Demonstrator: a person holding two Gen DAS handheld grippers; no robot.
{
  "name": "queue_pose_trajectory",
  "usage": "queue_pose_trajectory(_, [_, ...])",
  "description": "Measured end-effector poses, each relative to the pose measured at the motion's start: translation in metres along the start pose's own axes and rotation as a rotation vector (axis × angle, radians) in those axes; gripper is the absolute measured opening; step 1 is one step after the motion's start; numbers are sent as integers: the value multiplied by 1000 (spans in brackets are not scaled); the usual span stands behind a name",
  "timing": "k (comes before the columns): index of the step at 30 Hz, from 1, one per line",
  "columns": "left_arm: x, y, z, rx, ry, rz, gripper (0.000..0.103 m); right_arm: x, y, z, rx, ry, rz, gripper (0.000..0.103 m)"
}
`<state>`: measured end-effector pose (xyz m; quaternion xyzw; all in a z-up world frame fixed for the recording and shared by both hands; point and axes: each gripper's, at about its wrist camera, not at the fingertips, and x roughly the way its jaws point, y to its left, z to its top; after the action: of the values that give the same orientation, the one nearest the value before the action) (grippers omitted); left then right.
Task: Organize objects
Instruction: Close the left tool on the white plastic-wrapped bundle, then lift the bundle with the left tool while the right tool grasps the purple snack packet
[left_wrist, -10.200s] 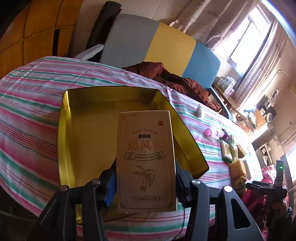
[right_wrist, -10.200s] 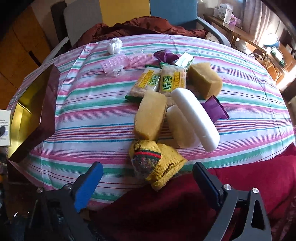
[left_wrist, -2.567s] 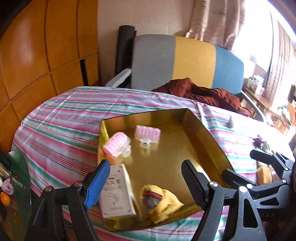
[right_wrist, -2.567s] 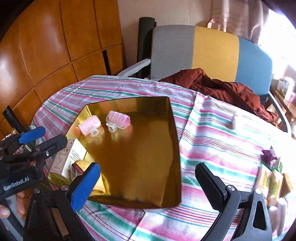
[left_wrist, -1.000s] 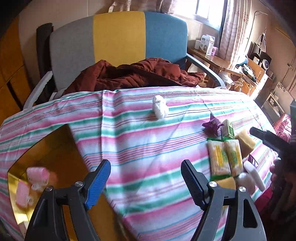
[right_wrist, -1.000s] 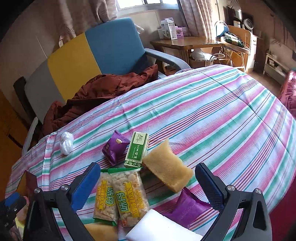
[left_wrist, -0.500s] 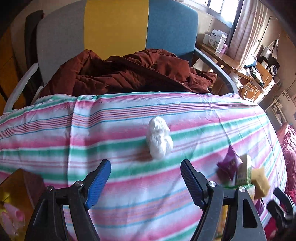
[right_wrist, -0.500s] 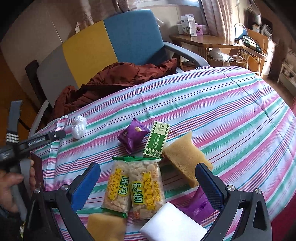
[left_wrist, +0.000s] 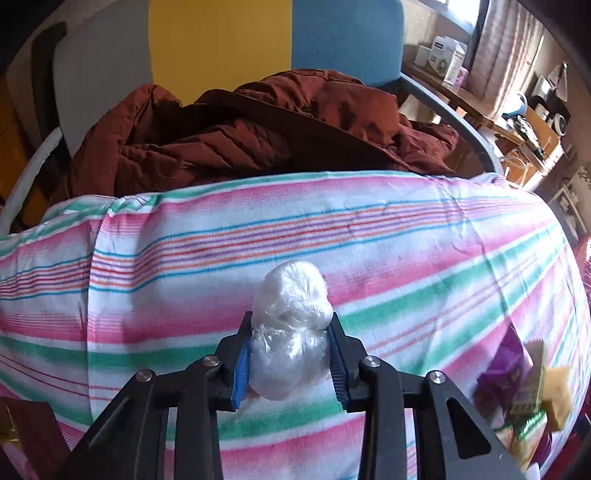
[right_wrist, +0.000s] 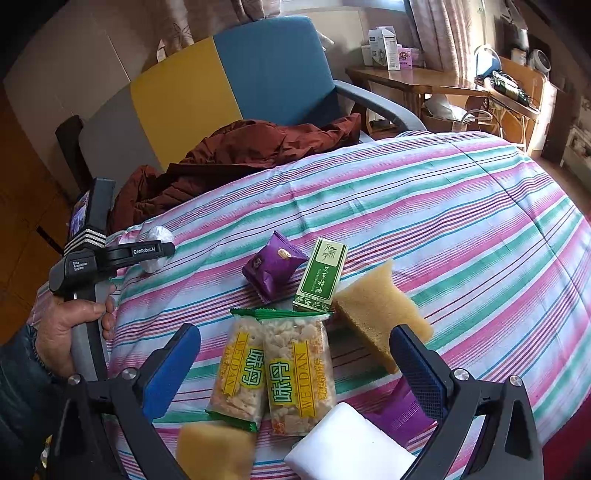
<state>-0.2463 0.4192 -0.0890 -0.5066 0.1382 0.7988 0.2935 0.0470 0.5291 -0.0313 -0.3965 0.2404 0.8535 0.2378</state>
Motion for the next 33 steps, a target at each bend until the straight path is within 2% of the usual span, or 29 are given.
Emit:
queue_pose_trajectory(4, [-15, 3, -23, 13, 31, -11, 35, 0, 6, -1, -23, 7, 27, 102])
queue_pose_trajectory(6, [-27, 5, -36, 1, 48, -26, 35, 0, 9, -1, -26, 17, 50, 98])
queue_pose_trajectory(10, [-60, 7, -59, -1, 25, -66, 35, 6, 20, 9, -33, 52, 88, 87])
queue_pose_trajectory(13, [-89, 13, -75, -19, -6, -102, 35, 23, 29, 22, -20, 90, 101, 82])
queue_pose_trajectory(21, [-150, 26, -106, -24, -86, -158, 35, 91, 32, 52, 74, 181, 4, 80])
queue_pose_trajectory(23, [-160, 29, -111, -18, -101, -164, 35, 104, 33, 57, 75, 178, -41, 76])
queue_pose_trajectory(26, [-170, 35, -121, -15, -105, -176, 35, 123, 35, 59, 67, 206, -96, 61])
queue_pose_trajectory(28, [-174, 39, -128, -21, -102, -185, 36, 128, 40, 59, 29, 215, -133, 37])
queue_pose_trajectory(33, [-180, 52, -147, -51, -97, -183, 36, 119, 47, 49, -27, 208, -104, 33])
